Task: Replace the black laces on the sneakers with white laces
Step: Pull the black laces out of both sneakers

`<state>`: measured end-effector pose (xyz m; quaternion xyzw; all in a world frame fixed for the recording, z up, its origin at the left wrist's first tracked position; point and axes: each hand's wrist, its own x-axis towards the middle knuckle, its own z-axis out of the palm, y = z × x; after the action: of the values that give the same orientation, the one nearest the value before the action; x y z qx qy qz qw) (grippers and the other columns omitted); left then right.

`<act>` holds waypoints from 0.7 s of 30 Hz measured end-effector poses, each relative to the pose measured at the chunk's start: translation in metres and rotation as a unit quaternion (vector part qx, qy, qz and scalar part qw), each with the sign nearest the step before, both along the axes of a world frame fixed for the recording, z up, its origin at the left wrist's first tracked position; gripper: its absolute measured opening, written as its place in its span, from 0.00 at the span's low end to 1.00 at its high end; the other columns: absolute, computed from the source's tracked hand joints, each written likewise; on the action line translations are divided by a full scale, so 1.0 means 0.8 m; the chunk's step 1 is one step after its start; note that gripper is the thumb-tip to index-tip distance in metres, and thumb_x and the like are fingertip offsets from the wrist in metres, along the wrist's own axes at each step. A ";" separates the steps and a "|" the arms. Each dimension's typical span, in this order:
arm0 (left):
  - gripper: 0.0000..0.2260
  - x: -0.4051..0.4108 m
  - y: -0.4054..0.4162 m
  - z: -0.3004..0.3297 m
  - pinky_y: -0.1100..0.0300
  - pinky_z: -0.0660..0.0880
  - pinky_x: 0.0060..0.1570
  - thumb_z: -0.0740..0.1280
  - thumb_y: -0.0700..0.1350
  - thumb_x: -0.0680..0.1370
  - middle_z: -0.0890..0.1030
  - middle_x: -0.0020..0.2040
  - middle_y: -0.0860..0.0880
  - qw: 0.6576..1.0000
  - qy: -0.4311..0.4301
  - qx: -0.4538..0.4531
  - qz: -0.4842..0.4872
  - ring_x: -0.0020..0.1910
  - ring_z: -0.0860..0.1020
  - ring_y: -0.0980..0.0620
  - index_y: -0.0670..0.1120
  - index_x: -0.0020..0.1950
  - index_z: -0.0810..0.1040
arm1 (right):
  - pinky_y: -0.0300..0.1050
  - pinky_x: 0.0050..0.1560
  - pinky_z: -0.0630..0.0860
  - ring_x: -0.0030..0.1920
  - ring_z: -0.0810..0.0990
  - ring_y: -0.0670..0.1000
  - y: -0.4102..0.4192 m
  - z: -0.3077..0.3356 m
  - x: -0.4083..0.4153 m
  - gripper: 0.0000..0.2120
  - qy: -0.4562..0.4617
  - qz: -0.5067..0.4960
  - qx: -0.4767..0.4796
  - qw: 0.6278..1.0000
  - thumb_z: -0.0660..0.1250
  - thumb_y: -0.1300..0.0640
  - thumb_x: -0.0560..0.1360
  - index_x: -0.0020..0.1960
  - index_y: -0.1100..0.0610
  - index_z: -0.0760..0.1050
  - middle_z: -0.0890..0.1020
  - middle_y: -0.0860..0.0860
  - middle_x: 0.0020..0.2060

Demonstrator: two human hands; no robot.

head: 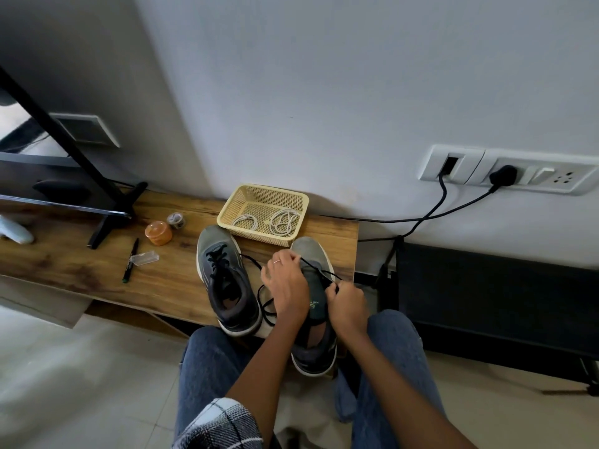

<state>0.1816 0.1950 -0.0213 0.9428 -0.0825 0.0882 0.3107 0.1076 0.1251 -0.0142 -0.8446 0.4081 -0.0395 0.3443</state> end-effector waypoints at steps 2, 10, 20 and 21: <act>0.05 0.003 0.001 0.014 0.50 0.69 0.51 0.57 0.42 0.82 0.73 0.44 0.50 0.985 0.064 -0.129 0.094 0.48 0.75 0.47 0.46 0.49 0.71 | 0.45 0.36 0.67 0.42 0.79 0.58 -0.001 0.000 0.000 0.14 0.002 -0.009 0.009 1.000 0.56 0.55 0.79 0.38 0.59 0.72 0.79 0.57 0.39; 0.07 -0.006 0.005 0.019 0.44 0.61 0.67 0.60 0.43 0.80 0.80 0.50 0.48 0.984 0.028 -0.125 0.124 0.57 0.75 0.44 0.47 0.57 0.73 | 0.46 0.35 0.66 0.39 0.77 0.57 -0.003 -0.003 -0.001 0.15 -0.006 0.007 0.010 1.000 0.55 0.56 0.79 0.35 0.59 0.70 0.75 0.55 0.34; 0.12 -0.002 0.000 -0.009 0.47 0.71 0.62 0.78 0.45 0.64 0.81 0.41 0.51 0.948 -0.082 0.227 -0.209 0.45 0.80 0.50 0.51 0.45 0.81 | 0.45 0.39 0.72 0.44 0.80 0.54 -0.001 -0.002 -0.001 0.15 0.004 0.049 -0.037 0.998 0.56 0.54 0.81 0.47 0.60 0.78 0.81 0.55 0.43; 0.12 -0.002 0.001 -0.008 0.46 0.73 0.59 0.80 0.44 0.62 0.81 0.38 0.50 0.948 -0.089 0.230 -0.199 0.42 0.80 0.50 0.49 0.42 0.81 | 0.46 0.40 0.72 0.45 0.80 0.55 -0.002 -0.001 -0.002 0.15 0.008 0.054 -0.045 0.997 0.56 0.53 0.81 0.48 0.60 0.78 0.81 0.55 0.44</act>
<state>0.1800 0.1956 -0.0276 0.9415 -0.3136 0.0873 0.0877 0.1064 0.1239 -0.0152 -0.8805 0.3621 -0.0320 0.3041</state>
